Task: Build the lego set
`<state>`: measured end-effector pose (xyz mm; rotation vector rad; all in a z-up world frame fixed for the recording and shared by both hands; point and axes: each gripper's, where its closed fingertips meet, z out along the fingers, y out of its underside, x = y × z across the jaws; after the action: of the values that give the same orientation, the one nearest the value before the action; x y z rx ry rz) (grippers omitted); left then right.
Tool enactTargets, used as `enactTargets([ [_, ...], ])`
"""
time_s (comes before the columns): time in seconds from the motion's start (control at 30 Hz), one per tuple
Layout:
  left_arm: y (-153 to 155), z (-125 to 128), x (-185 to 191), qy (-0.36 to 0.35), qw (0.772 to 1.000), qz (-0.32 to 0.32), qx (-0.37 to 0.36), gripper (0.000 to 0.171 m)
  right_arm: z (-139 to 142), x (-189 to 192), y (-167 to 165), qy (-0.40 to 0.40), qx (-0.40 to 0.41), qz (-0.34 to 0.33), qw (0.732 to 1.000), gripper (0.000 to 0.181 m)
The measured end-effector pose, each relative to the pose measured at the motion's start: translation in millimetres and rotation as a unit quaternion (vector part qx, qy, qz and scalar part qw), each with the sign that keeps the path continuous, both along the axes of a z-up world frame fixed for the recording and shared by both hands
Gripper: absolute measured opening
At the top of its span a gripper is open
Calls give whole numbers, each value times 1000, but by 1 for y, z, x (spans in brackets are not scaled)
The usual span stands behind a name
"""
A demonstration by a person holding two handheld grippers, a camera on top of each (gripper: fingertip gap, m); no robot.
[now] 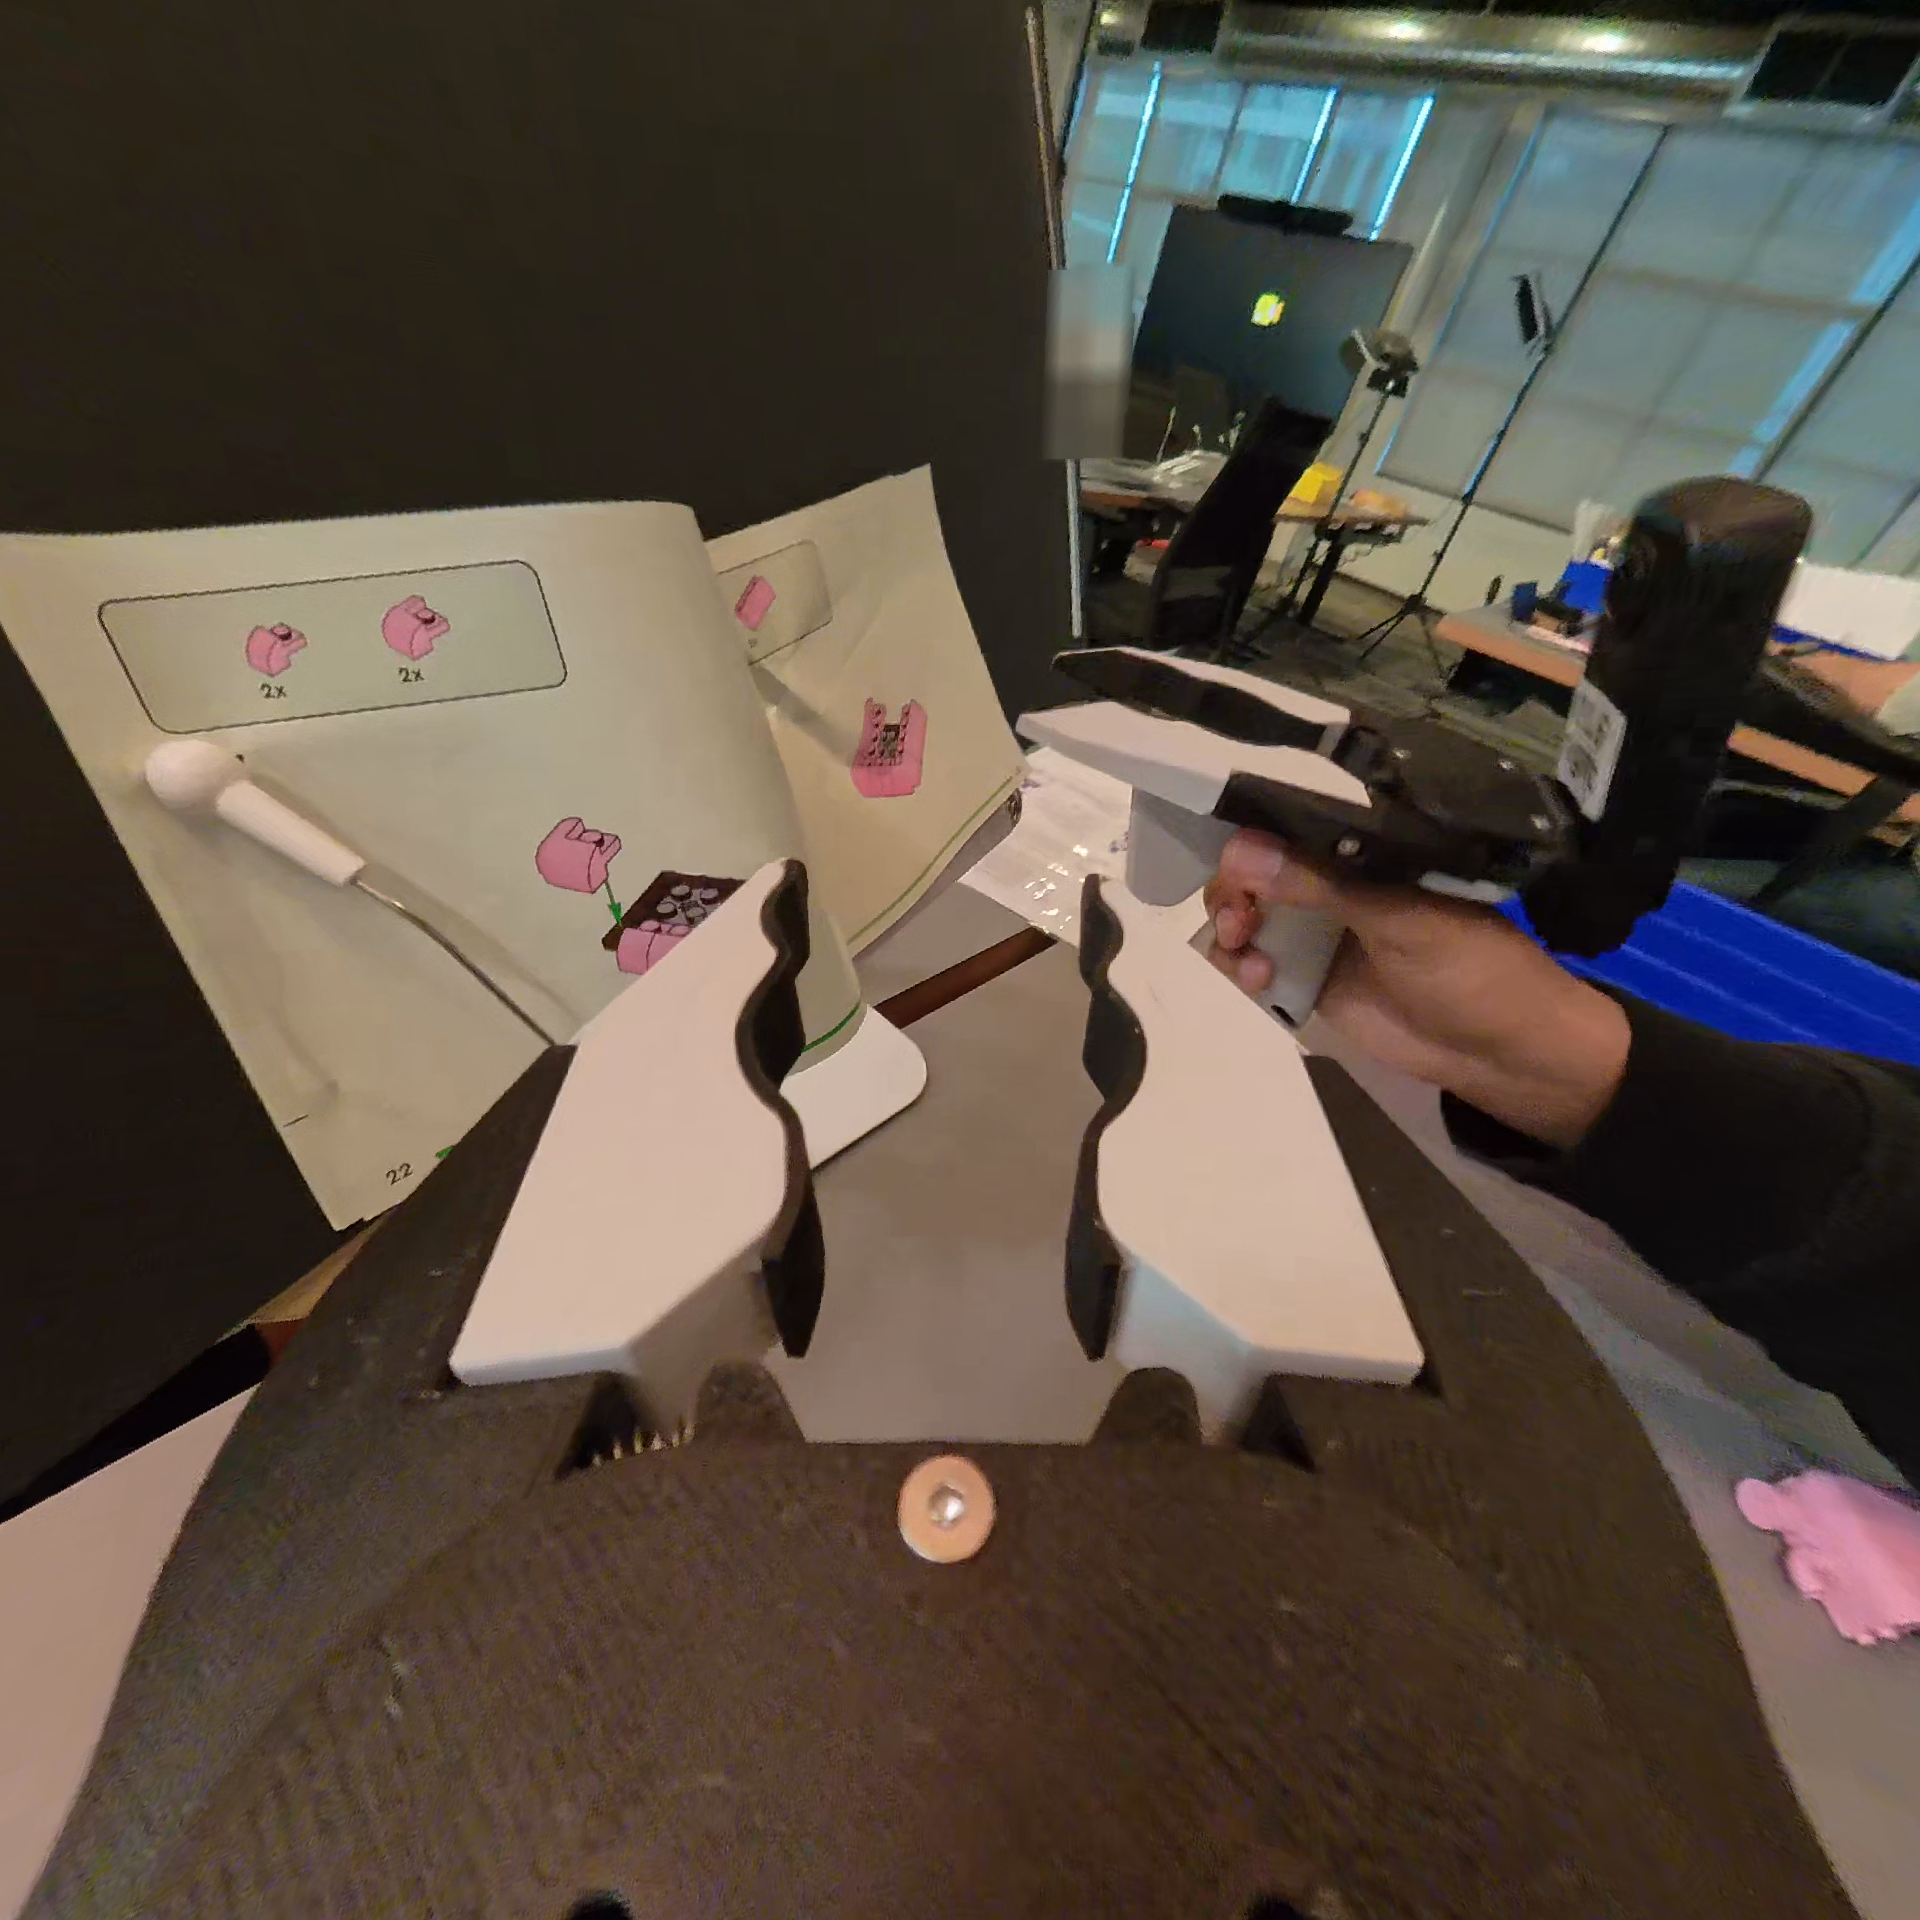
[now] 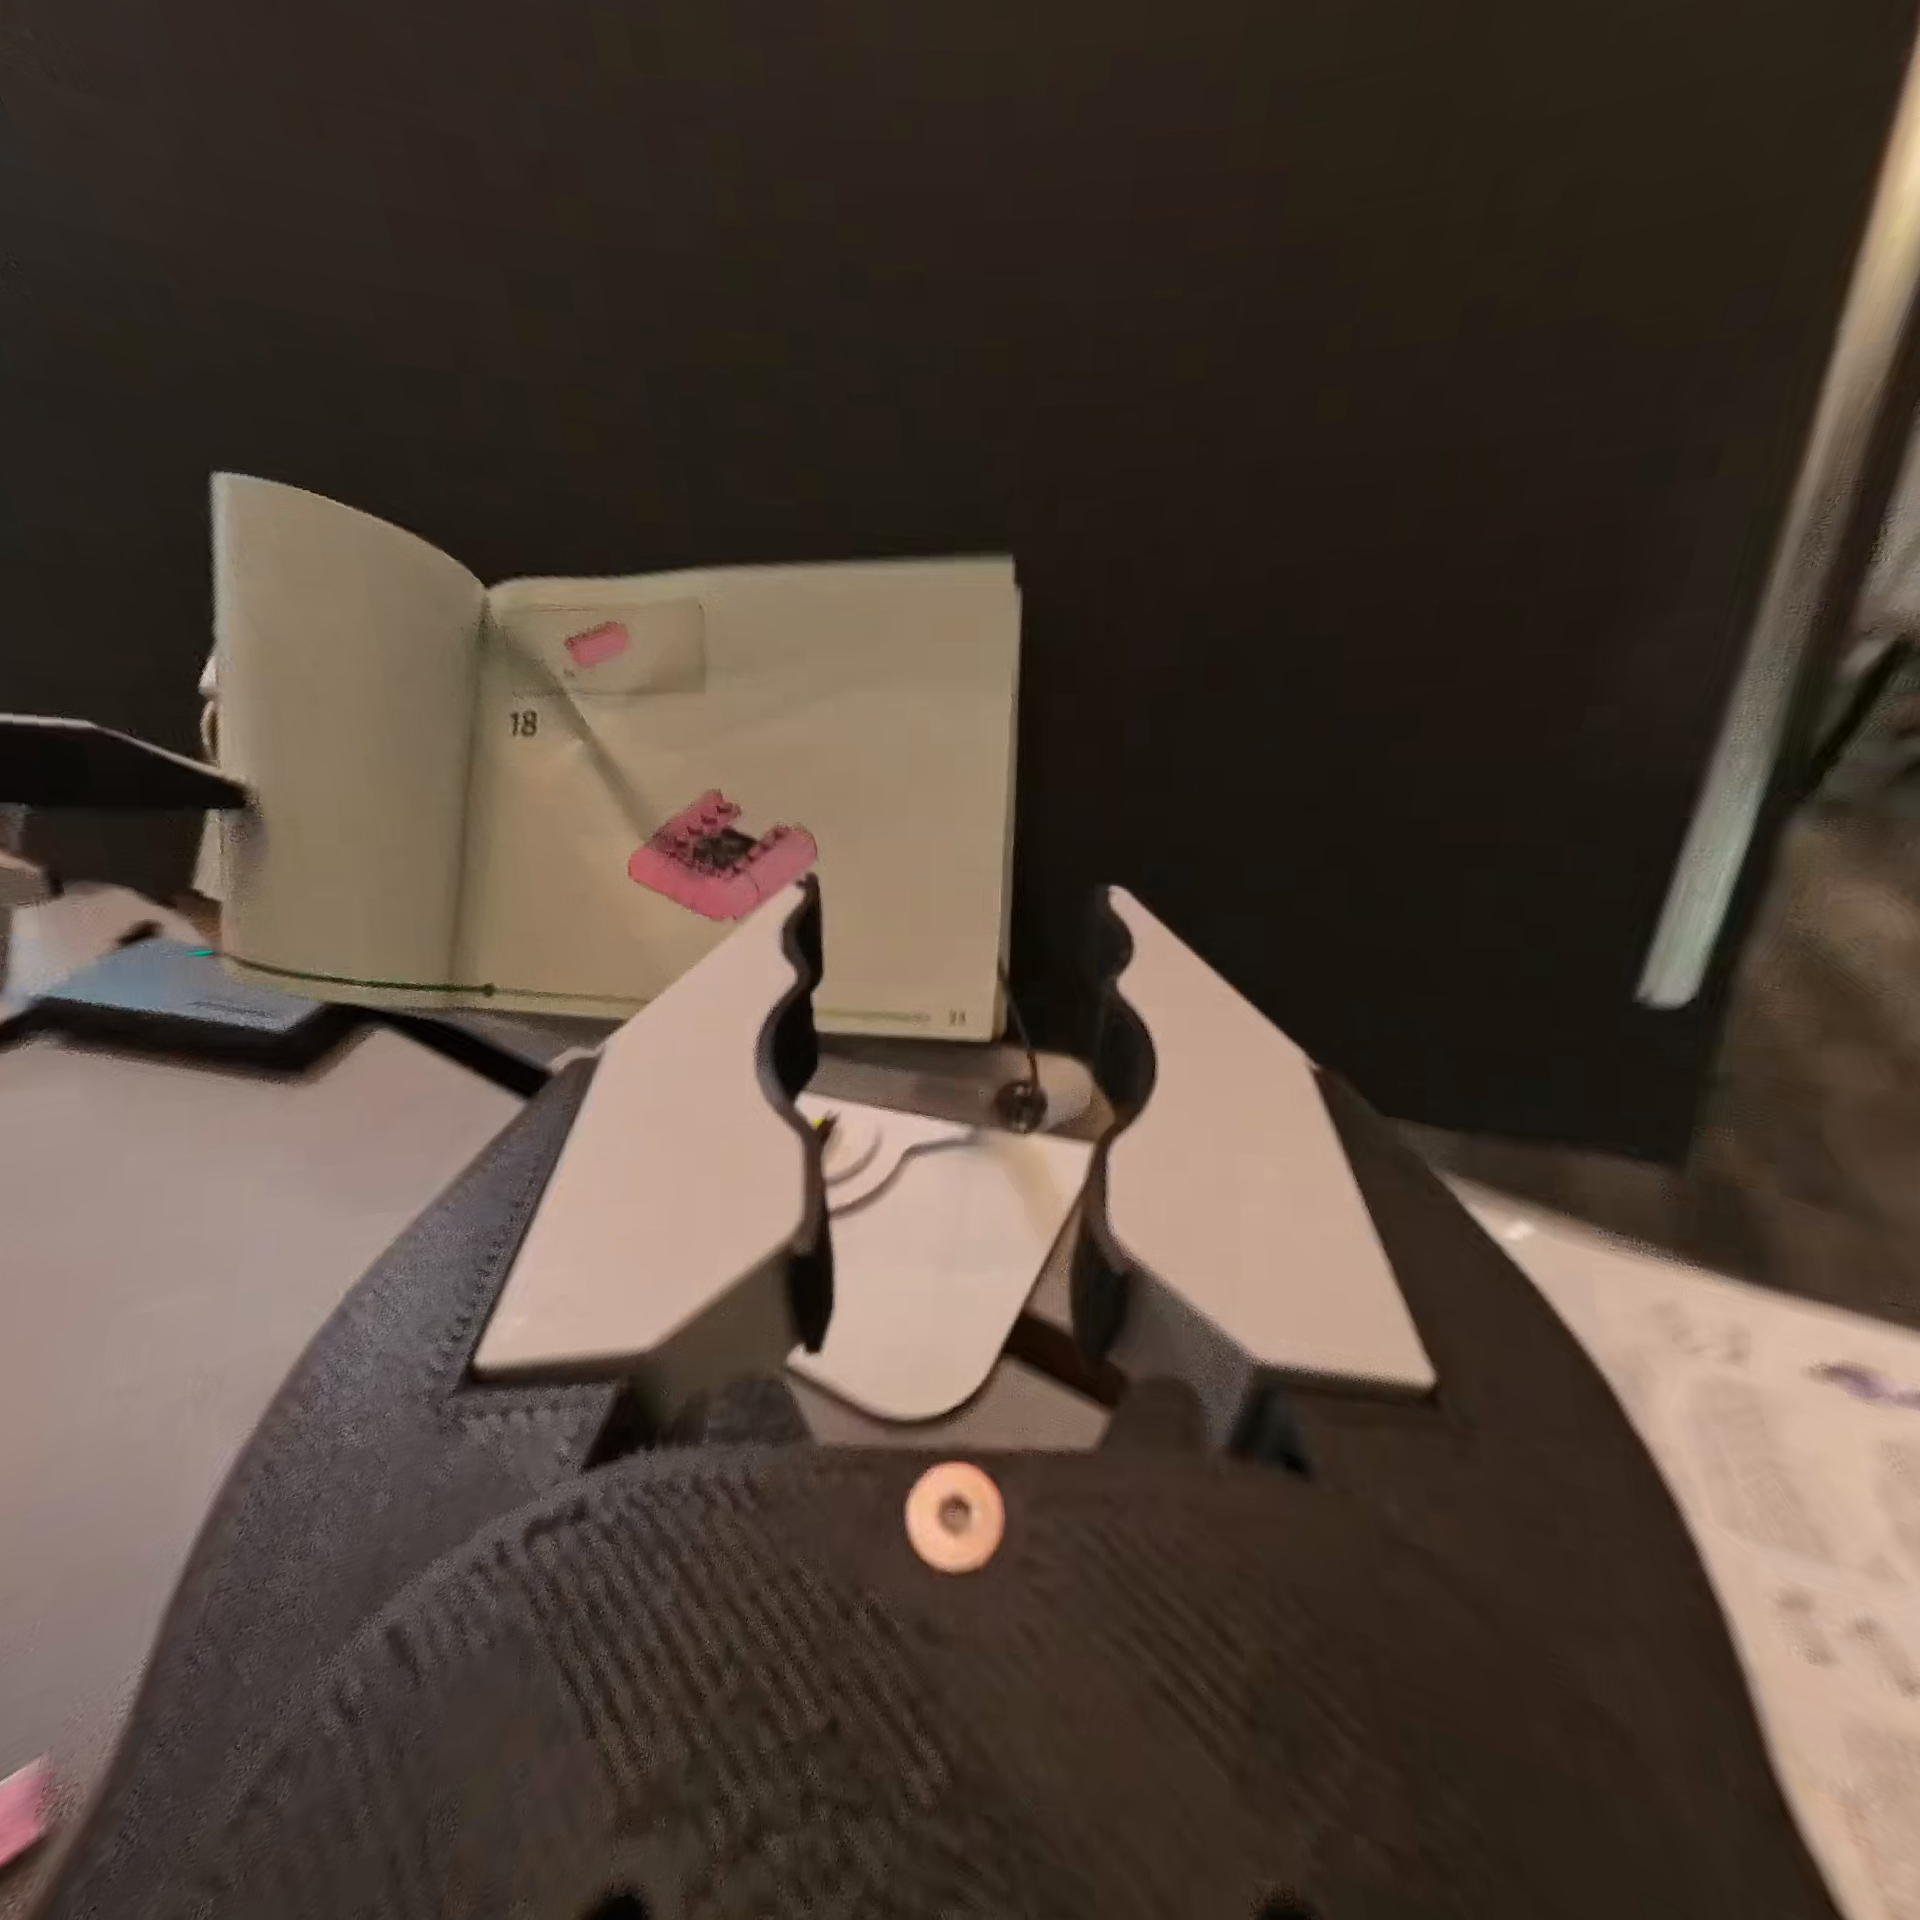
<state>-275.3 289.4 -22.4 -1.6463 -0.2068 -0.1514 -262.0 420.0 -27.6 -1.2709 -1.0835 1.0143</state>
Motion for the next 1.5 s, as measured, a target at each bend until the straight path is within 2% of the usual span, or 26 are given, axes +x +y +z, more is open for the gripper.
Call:
enactTargets([
  [0.07, 1, -1, 2, 7, 1000, 0, -3, 49, -18, -7, -1, -41, -69, 38, 996, 61],
  [0.1, 2, -2, 2, 10, 1000, 0, -4, 49, -24, -10, -4, -57, -93, 59, 992, 50],
  [0.17, 3, -3, 4, 13, 1000, -1, -7, 49, -26, -10, 0, -56, -112, 52, 991, 34],
  [0.23, 3, -3, 4, 16, 1000, 0, -9, 49, -22, -4, 12, -45, -83, 14, 995, 0],
  [0.33, 1, 1, 4, 20, 1000, 3, -7, 49, -6, 5, 4, -14, -26, 14, 999, 0],
  [0.43, 0, 6, 4, 20, 1000, 2, 0, 49, -8, 7, -9, -40, 40, 20, 998, 0],
  [0.53, 1, 5, 5, 15, 1000, -1, 0, 50, -7, 5, -15, -43, 56, 28, 997, 0],
  [0.6, 1, 3, 5, 18, 1000, 0, -5, 50, -6, 6, -9, -33, 27, 5, 999, 0],
  [0.63, 2, 2, 5, 21, 1000, 1, -7, 50, -5, 8, -7, -22, -3, 3, 1000, 9],
  [0.7, 1, 3, 4, 26, 1000, 4, -8, 50, -13, 10, -8, -13, -97, 26, 995, 39],
  [0.77, -2, 6, 2, 33, 999, 7, -8, 50, -27, 12, -6, -14, -188, 47, 981, 47],
  [0.83, -6, 12, -2, 41, 999, 15, -5, 50, -35, 12, -3, -4, -241, 64, 968, 43],
  [0.9, -11, 18, -5, 43, 999, 21, 2, 50, -35, 11, 0, 7, -258, 73, 963, 40],
  [1.07, -21, 25, -18, 54, 998, 38, 8, 50, -29, 1, 5, -11, -221, 60, 973, 32],
  [1.13, -25, 26, -26, 54, 997, 49, 9, 50, -31, 1, 10, -26, -206, 33, 978, 18],
  [1.17, -27, 27, -29, 50, 997, 51, 11, 50, -30, 3, 12, -26, -202, 28, 979, 3],
  [1.2, -29, 28, -32, 45, 998, 51, 13, 49, -27, 4, 10, -22, -201, 38, 979, 0],
  [1.43, -38, 35, -42, 30, 998, 58, 27, 47, -21, 11, -3, -38, -170, 53, 983, 0],
  [1.5, -38, 35, -40, 29, 998, 55, 28, 47, -19, 10, -14, -32, -174, 84, 981, 0],
])
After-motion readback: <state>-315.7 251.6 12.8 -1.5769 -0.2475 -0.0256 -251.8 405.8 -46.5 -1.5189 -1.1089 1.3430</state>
